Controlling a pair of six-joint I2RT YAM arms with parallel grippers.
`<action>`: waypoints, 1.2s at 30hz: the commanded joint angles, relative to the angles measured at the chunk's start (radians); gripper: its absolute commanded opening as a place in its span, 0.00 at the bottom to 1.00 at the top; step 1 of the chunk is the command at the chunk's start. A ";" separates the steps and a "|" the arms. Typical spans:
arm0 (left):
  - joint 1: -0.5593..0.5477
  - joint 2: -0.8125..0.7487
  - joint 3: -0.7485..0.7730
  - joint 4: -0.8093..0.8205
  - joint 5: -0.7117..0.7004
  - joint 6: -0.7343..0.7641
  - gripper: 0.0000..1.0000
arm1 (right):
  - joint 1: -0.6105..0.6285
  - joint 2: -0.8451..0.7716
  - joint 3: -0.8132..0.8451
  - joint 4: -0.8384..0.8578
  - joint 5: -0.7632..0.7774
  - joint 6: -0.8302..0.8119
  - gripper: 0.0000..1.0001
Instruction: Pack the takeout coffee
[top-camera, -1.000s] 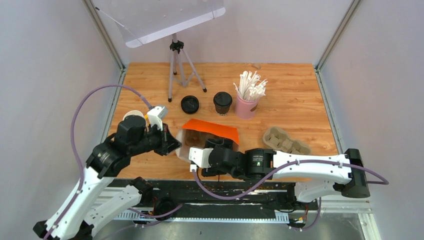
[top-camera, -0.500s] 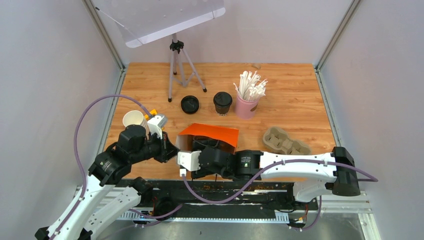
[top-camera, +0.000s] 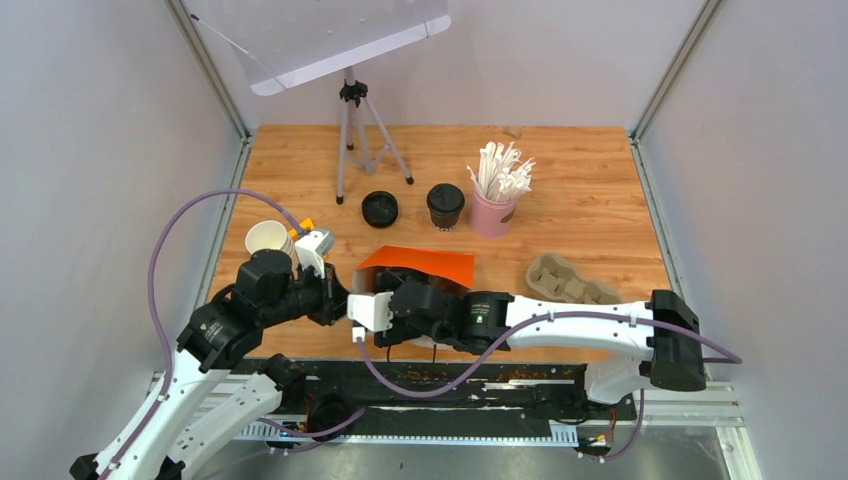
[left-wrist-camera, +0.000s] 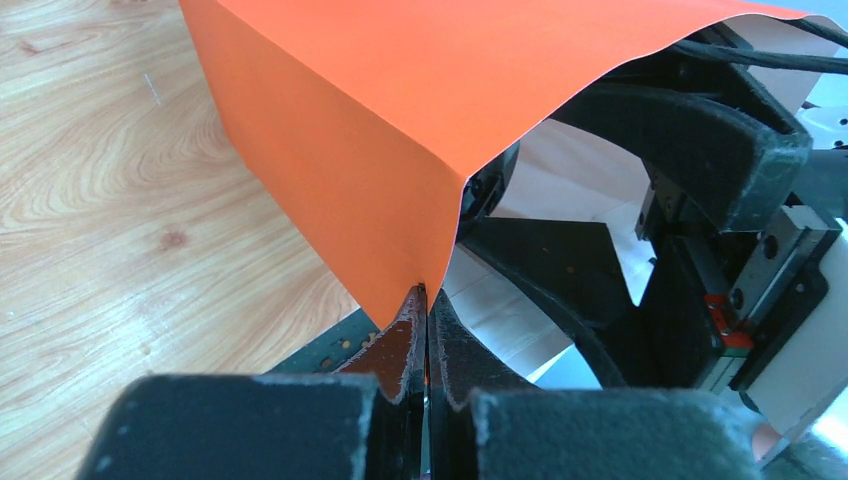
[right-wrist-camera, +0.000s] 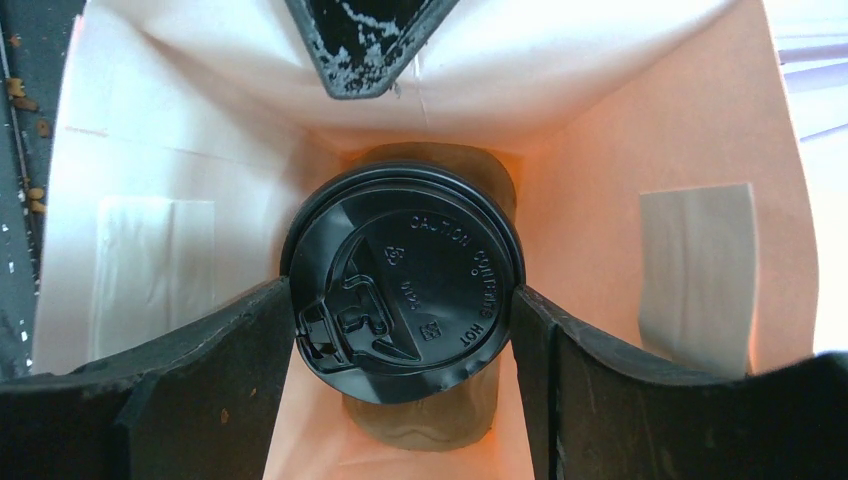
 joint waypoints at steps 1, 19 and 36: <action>-0.004 -0.008 0.002 0.053 0.013 -0.014 0.00 | -0.014 0.030 -0.002 0.114 0.028 -0.053 0.72; -0.004 -0.031 -0.041 0.074 0.007 -0.059 0.00 | -0.055 0.061 -0.044 0.141 0.053 -0.033 0.72; -0.005 -0.036 -0.054 0.095 0.011 -0.081 0.00 | -0.055 0.023 -0.014 0.052 -0.059 -0.045 0.72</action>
